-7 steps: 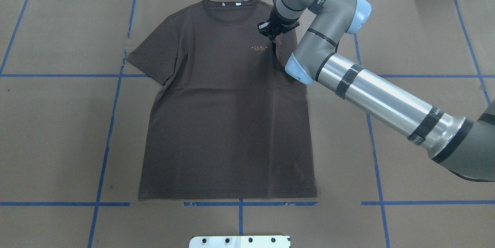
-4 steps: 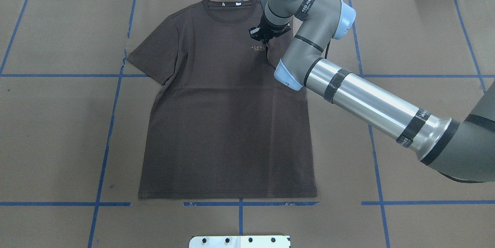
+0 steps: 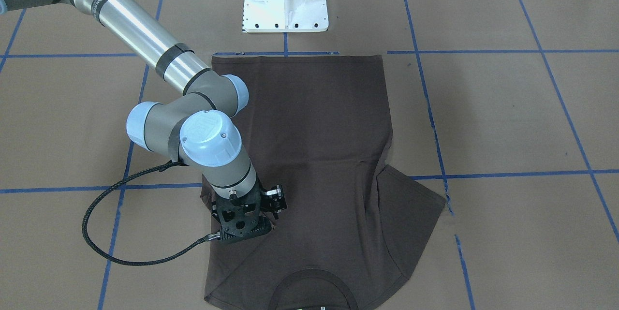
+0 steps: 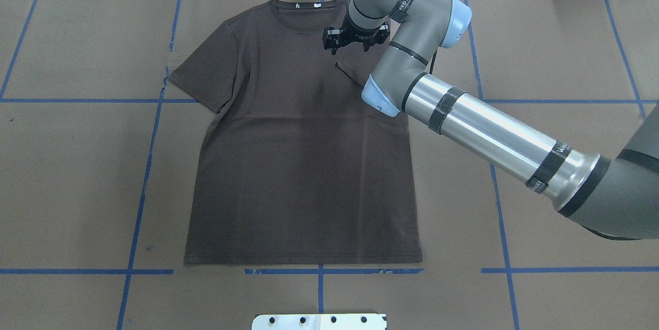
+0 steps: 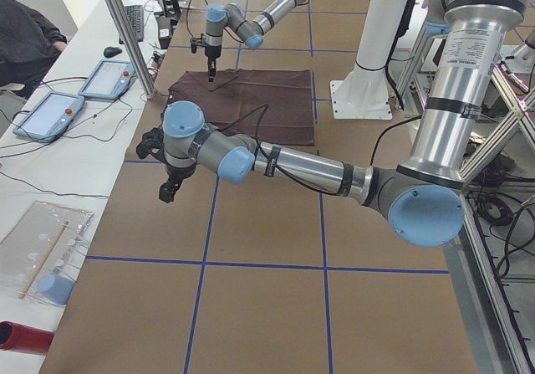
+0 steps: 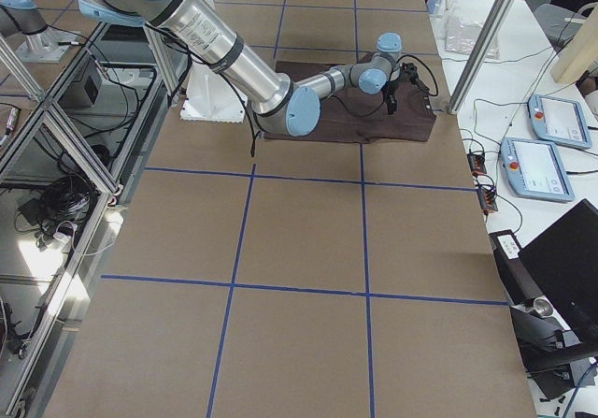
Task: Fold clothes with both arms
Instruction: 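Fold the grasped sleeve inward over the shirt body with the right gripper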
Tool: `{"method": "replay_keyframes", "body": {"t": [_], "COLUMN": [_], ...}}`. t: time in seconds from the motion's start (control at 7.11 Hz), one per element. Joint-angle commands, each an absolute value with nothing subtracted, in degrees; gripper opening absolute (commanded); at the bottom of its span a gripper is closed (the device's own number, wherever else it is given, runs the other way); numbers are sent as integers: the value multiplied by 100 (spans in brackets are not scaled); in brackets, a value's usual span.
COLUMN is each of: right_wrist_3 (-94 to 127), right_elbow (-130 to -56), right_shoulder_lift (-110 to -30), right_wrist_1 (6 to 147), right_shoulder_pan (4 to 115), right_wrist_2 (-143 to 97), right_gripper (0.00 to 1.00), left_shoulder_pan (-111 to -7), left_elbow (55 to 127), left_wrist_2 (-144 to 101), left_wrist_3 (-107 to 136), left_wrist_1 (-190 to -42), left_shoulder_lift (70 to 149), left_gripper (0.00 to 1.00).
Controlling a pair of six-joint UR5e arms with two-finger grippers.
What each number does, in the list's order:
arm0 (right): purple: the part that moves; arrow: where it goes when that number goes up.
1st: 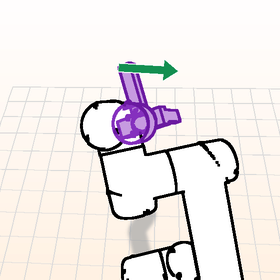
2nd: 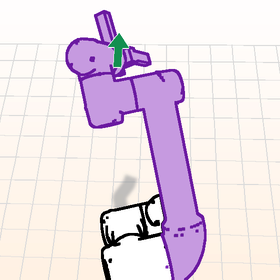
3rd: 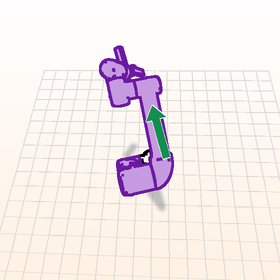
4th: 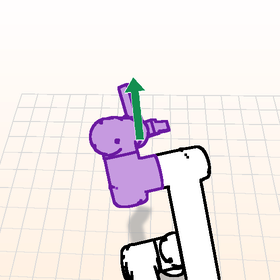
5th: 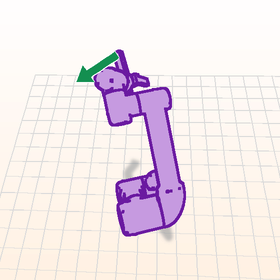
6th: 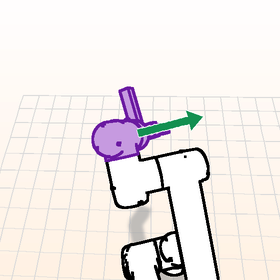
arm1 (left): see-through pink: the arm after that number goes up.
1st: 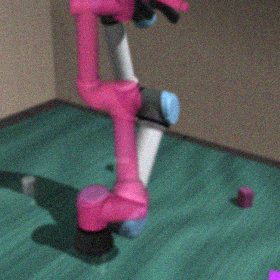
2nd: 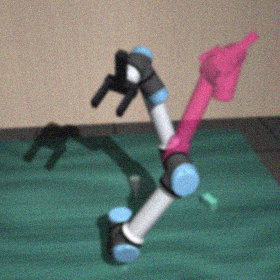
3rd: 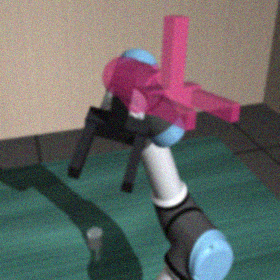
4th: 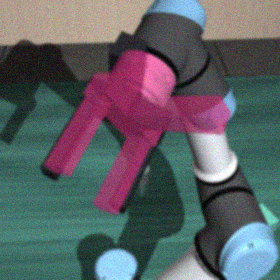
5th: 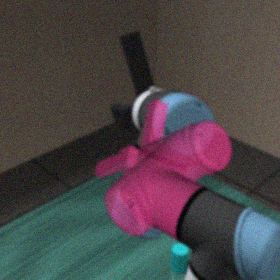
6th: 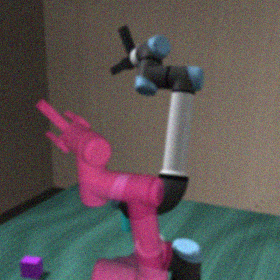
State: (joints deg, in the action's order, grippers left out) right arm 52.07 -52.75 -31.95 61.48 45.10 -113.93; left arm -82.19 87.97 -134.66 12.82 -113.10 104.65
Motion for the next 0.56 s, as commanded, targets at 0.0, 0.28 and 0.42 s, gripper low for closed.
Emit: {"method": "replay_keyframes", "body": {"t": [0.0, 0.28, 0.42], "right_wrist_3": [5248, 5230, 5203], "right_elbow": [-6486, -7310, -7600], "right_shoulder_lift": [-3784, -4104, -4374], "right_wrist_1": [7191, 8397, 8550], "right_shoulder_pan": [4762, 5192, 5464], "right_wrist_2": [-11889, -12258, -12783], "right_gripper": [100, 100, 100], "left_shoulder_pan": [-7134, -6078, -5569], "left_elbow": [8692, 8718, 8736], "left_wrist_2": [-12532, -11564, -10992], "left_wrist_3": [3311, 5063, 5680], "left_wrist_1": [-12283, -12804, -12858], "left_shoulder_lift": [10695, 10906, 10933], "left_gripper": [100, 100, 100]}}
